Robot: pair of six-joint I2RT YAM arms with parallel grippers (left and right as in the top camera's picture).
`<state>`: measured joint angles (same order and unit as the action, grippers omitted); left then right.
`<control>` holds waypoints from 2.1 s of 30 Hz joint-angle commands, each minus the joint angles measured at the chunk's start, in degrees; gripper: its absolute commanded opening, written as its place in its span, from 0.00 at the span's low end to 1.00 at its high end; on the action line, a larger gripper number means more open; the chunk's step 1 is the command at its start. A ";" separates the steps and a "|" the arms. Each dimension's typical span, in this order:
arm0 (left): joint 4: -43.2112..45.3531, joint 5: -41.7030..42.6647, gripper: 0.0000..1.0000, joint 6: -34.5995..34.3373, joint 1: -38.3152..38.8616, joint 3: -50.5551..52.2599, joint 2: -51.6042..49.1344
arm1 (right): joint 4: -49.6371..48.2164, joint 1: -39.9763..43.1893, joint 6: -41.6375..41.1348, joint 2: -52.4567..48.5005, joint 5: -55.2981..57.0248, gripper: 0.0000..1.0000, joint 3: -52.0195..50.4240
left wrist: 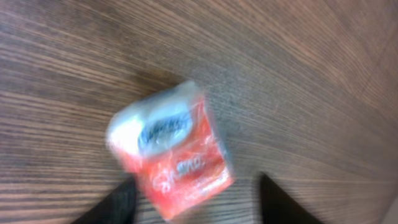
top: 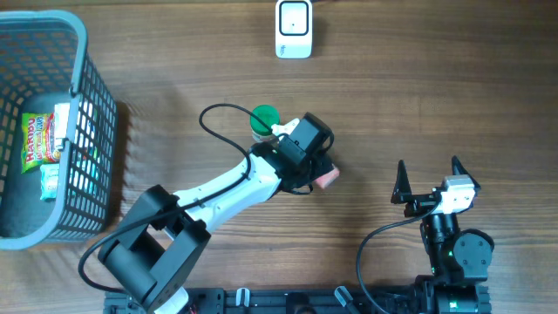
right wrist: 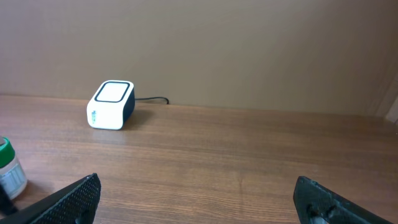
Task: Scan the item barcode
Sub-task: 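Carry the red-white box out and place it right of the jar, then reach into the basket with the left gripper and grasp the gummy-candy bag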
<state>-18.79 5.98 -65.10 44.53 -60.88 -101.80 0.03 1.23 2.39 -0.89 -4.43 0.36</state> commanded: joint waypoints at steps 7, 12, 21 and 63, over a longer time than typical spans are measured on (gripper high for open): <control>-4.11 -12.41 1.00 12.04 0.48 -0.90 18.27 | -0.13 0.24 -0.92 0.46 0.57 1.00 -0.07; -9.09 -23.50 1.00 24.46 -2.80 -2.14 35.01 | -0.13 0.24 -0.94 0.46 0.57 1.00 -0.07; -12.63 -27.91 1.00 24.48 -40.26 -2.14 57.53 | -0.13 0.24 -0.94 0.46 0.57 1.00 -0.04; 0.57 28.81 0.68 39.43 -91.45 -2.03 -4.13 | -0.13 0.24 -0.92 0.46 0.57 1.00 -0.07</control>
<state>-18.85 29.54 -26.74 -47.35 -62.52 -104.60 0.03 1.23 2.39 -0.89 -4.43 0.36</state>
